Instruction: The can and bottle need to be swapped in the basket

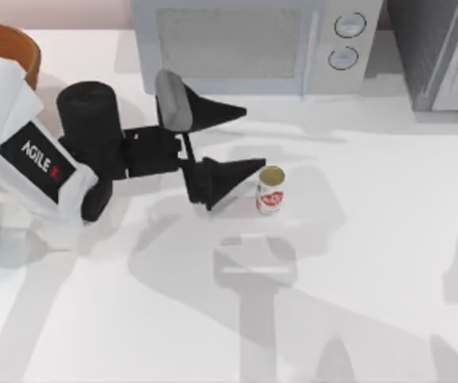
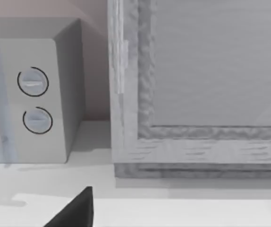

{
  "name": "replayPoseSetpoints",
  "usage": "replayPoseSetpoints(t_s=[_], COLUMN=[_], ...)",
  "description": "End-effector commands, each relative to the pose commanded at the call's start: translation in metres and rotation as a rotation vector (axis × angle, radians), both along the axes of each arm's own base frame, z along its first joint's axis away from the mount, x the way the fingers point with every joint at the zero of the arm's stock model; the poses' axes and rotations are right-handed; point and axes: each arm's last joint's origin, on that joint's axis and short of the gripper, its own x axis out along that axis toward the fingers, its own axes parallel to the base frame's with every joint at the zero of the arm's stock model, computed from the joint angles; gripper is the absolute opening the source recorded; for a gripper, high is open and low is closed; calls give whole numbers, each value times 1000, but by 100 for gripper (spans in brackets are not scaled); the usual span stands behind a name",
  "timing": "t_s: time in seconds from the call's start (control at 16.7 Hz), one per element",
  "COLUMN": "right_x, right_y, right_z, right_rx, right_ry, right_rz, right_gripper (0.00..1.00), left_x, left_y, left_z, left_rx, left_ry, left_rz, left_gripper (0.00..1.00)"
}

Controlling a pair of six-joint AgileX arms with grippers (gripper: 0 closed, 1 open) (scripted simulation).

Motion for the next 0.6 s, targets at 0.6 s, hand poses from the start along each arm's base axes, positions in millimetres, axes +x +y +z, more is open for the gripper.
replayPoseSetpoints(t_s=[0.6], right_x=[0], right_y=[0], right_z=[0], right_rx=[0], right_ry=[0], right_rz=[0], right_gripper=[100], left_x=[-137], left_y=[108], left_z=[177], left_rx=[35], left_ry=[-39], left_rz=[706], left_gripper=[100])
